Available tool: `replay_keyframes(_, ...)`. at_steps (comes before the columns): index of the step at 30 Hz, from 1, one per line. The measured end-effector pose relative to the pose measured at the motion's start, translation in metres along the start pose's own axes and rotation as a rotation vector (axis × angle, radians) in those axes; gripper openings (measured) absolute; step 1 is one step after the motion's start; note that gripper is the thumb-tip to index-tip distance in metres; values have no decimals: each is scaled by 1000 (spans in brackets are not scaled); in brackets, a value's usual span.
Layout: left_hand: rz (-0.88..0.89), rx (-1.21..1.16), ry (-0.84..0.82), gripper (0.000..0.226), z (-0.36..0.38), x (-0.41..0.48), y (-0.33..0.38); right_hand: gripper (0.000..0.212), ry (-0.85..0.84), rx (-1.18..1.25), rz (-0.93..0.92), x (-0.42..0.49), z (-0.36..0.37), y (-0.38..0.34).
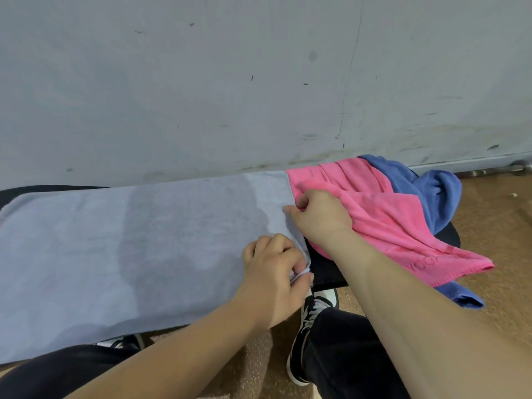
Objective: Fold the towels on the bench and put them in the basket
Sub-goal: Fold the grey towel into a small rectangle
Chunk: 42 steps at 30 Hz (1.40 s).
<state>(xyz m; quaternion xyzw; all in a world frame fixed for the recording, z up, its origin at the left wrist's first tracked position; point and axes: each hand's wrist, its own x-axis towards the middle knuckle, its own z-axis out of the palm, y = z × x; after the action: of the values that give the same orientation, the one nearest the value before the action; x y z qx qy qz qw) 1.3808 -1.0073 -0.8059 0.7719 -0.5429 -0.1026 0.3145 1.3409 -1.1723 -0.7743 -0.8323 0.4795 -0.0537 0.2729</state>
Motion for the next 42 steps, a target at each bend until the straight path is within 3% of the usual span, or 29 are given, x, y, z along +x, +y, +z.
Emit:
replay_keyframes(3,-117,-110,-18,20,-18,1,5,31,1,-57,54,3,-1,-9)
replay_keyframes(6,-278,-230,-71,17,-41,-1,7,13,-9,-15,49,6,0,-20)
replay_keyframes(12,-441,-410,-91,4,-70,-4,-1,13,108,380,-83,5,4,-47)
replay_keyframes(19,-330,-435,-102,24,-67,9,19,18,197,491,-89,-4,-14,-25)
replay_keyframes(27,-278,-637,-275,20,-64,27,70,23,358,720,-7,-11,-51,-3)
replay_keyframes(32,-379,-616,-254,27,-93,24,56,17,305,770,-132,-17,-43,-37)
replay_keyframes(36,-431,-622,-186,24,-123,7,25,14,378,597,-124,-11,-32,-74)
replay_keyframes(42,-503,-638,-76,21,-177,-38,-40,14,243,626,-213,-22,17,-152)
